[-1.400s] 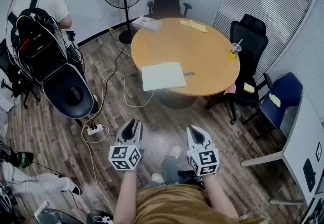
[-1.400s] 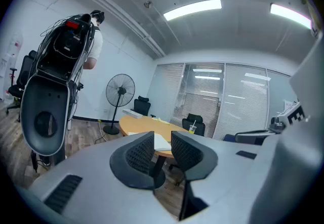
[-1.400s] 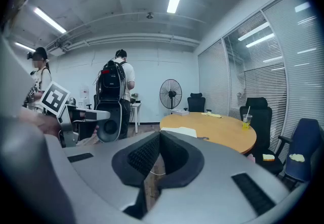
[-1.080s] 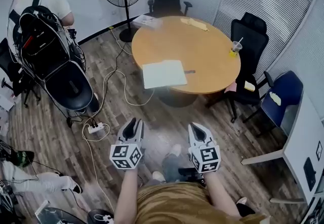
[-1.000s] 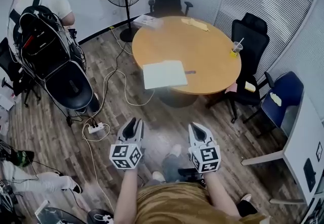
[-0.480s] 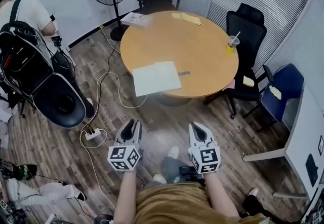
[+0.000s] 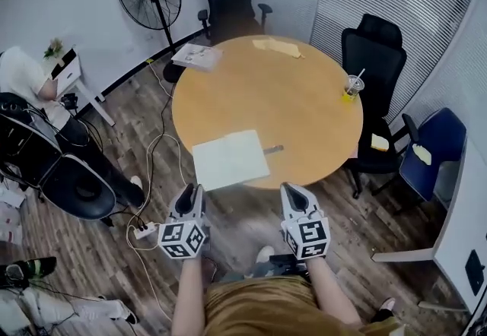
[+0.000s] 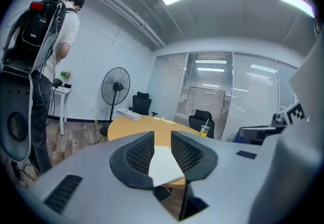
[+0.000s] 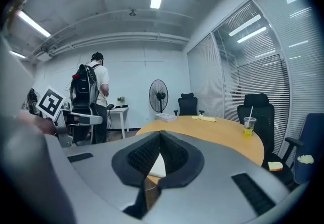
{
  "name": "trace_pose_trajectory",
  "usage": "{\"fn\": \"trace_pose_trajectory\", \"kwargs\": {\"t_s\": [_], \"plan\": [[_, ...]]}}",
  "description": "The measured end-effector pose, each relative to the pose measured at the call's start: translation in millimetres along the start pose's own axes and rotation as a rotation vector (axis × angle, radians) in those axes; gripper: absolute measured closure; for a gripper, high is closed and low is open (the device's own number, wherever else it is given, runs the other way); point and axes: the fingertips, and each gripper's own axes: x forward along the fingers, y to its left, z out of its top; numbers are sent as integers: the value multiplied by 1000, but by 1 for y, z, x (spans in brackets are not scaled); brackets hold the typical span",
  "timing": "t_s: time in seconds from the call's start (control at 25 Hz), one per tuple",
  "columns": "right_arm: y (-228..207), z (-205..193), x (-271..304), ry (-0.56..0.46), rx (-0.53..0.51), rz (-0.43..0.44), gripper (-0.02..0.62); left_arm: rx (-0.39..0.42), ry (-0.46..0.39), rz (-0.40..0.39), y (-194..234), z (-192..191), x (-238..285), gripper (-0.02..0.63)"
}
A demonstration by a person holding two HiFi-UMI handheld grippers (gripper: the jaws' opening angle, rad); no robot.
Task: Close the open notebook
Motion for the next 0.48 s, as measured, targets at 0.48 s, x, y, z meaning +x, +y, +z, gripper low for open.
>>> {"fn": "trace_pose_trajectory", "kwargs": {"t_s": [0.48], "plan": [[-44,-2,54,21,14,4,584,30,-2,29,12,16,60,495]]}}
